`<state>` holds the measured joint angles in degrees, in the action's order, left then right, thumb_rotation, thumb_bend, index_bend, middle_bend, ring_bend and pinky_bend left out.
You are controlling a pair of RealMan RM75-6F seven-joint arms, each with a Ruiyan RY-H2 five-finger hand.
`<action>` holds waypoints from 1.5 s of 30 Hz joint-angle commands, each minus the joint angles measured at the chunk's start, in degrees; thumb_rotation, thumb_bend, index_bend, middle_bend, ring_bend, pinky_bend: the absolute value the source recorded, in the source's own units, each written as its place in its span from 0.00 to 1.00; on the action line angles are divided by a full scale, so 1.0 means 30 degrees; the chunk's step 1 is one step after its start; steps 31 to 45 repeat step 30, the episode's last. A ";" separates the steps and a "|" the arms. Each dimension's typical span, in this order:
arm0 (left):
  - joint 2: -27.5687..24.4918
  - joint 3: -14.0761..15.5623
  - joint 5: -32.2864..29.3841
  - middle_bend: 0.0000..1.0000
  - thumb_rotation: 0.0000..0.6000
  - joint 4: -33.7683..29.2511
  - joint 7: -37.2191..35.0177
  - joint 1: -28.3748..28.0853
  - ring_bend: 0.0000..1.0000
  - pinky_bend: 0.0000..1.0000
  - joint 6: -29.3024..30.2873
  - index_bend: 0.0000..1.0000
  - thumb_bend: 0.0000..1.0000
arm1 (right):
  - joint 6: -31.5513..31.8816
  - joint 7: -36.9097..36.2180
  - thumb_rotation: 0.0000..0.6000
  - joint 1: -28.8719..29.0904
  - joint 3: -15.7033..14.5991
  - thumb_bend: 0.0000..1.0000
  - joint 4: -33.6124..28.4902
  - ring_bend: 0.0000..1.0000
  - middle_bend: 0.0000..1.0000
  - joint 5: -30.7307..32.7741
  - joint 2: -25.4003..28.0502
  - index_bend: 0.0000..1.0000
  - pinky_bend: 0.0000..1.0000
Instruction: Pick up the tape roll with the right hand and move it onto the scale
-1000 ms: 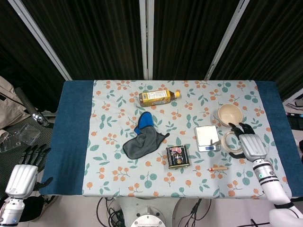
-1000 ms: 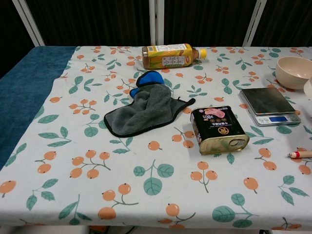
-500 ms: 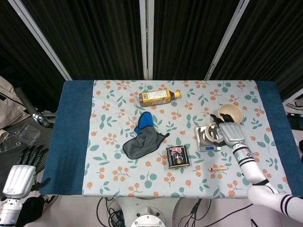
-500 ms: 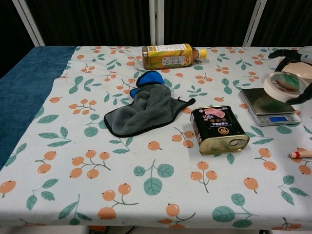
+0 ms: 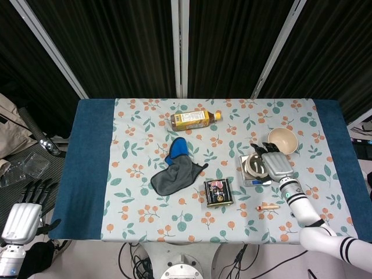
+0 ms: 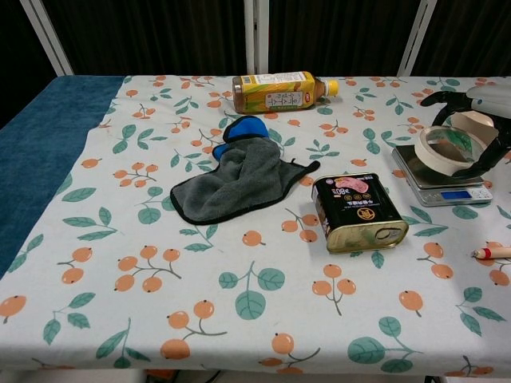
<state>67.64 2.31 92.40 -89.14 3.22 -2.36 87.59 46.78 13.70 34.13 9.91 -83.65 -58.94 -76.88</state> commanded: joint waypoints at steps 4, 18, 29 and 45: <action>0.0082 -0.0002 -0.0061 0.05 1.00 0.0197 -0.0155 0.0078 0.00 0.03 0.0069 0.13 0.12 | -0.0193 -0.0212 1.00 0.0154 -0.0147 0.04 -0.0240 0.00 0.03 0.0125 0.0244 0.00 0.00; -0.0013 -0.0018 0.0169 0.05 1.00 0.0025 -0.0006 0.0205 0.00 0.03 0.0434 0.13 0.12 | 0.9243 -0.0999 1.00 -0.4688 -0.2080 0.03 -0.3376 0.00 0.00 -0.6352 0.3271 0.00 0.00; -0.0254 -0.0290 0.0302 0.05 1.00 -0.0457 0.0234 0.0113 0.00 0.03 0.0698 0.13 0.12 | 1.5304 -0.6236 1.00 -1.0385 -0.3763 0.03 0.1938 0.00 0.00 -0.7443 0.1230 0.00 0.00; -0.0239 -0.0309 0.0280 0.05 1.00 -0.0441 0.0218 0.0090 0.00 0.03 0.0665 0.13 0.12 | 1.5229 -0.6839 1.00 -1.0551 -0.3739 0.03 0.2410 0.00 0.00 -0.7334 0.1037 0.00 0.00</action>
